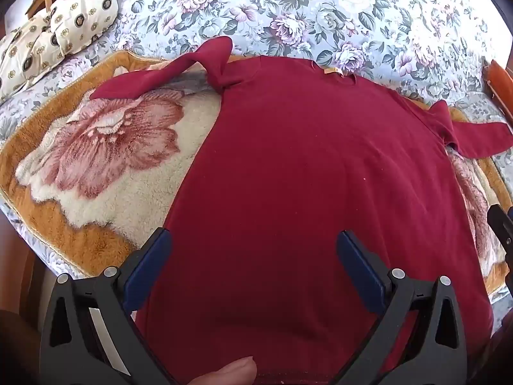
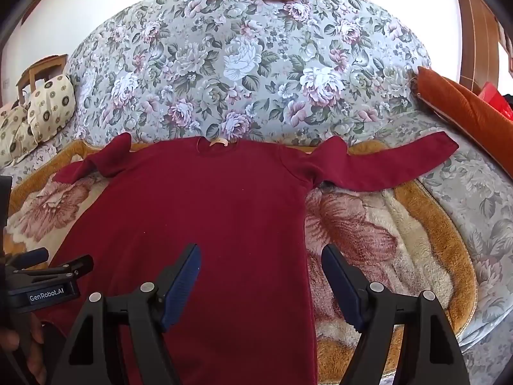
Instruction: Fold small clothes
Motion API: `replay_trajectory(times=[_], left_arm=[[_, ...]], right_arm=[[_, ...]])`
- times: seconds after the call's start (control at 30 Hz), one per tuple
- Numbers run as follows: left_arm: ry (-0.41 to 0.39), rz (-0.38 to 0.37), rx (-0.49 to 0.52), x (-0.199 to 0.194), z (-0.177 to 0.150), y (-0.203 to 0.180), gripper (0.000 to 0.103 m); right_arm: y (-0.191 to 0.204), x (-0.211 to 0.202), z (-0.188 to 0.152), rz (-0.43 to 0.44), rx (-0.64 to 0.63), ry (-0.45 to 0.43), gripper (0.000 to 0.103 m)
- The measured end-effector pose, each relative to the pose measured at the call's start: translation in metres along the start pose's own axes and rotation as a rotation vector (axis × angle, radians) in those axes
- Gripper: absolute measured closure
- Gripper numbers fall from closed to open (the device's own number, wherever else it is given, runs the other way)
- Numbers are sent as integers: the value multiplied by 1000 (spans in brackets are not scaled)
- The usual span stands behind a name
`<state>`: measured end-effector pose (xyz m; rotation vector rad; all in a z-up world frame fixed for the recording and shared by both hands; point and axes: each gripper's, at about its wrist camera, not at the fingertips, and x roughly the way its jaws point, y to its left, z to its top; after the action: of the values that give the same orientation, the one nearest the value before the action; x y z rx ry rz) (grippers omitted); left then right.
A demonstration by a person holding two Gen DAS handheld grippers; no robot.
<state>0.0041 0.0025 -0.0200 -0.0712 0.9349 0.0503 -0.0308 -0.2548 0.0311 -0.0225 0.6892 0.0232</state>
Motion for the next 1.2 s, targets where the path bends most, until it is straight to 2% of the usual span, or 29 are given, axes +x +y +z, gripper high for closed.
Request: replay_trajectory(times=[0.43, 0.63, 0.77, 1.2], left_arm=[[7, -3, -1, 2, 0, 0, 0], [27, -13, -1, 6, -3, -2, 0], [37, -14, 1, 8, -5, -4, 0], [22, -53, -58, 1, -3, 0, 0]], right_arm=[[-2, 12, 0, 34, 36, 39, 28], [-7, 19, -9, 15, 41, 70, 28], [-7, 15, -12, 6, 34, 42, 28], [-4, 9, -16, -14, -3, 38, 28]])
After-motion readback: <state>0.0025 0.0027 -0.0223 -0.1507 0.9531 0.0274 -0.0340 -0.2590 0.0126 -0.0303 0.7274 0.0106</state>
